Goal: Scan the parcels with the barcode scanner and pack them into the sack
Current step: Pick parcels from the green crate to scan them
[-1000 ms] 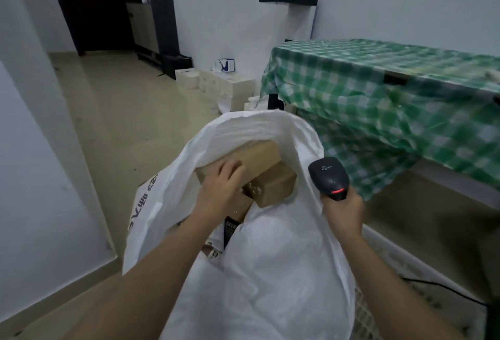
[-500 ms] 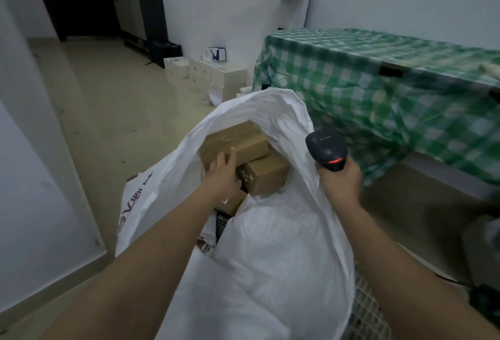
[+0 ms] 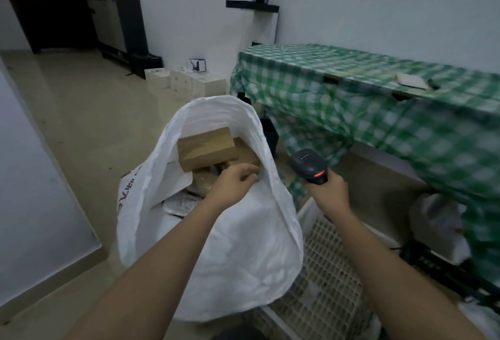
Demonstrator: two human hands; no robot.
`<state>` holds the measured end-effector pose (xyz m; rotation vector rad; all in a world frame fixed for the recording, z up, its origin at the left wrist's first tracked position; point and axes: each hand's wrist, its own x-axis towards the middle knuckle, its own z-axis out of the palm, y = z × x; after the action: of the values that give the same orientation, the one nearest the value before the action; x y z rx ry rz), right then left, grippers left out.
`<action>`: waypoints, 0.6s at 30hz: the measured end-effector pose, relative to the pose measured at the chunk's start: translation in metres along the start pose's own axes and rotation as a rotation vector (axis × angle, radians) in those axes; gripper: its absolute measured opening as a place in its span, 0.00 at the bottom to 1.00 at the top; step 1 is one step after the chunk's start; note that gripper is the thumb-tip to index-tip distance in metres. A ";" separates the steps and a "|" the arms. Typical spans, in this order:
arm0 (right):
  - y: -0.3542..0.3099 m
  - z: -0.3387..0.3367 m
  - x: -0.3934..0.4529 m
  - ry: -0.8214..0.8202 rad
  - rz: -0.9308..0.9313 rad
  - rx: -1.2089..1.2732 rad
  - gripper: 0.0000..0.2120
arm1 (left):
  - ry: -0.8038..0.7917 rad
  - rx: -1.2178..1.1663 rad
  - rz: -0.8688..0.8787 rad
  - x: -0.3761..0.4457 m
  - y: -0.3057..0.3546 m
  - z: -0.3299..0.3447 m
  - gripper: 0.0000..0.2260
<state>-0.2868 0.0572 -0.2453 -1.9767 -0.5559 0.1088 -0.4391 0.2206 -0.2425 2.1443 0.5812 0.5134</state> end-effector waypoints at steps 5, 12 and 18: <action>0.029 -0.083 -0.060 -0.062 0.009 -0.179 0.11 | -0.052 -0.093 0.047 -0.031 0.054 0.052 0.11; 0.092 -0.214 -0.143 0.032 0.115 -0.322 0.09 | -0.334 -0.124 0.136 -0.071 0.130 0.167 0.08; 0.160 -0.287 -0.177 0.183 0.276 -0.333 0.10 | -0.538 -0.049 0.161 -0.084 0.164 0.270 0.09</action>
<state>-0.3008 -0.3139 -0.2815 -2.3521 -0.1871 0.0041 -0.3235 -0.0832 -0.2765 2.1684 0.0950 0.0212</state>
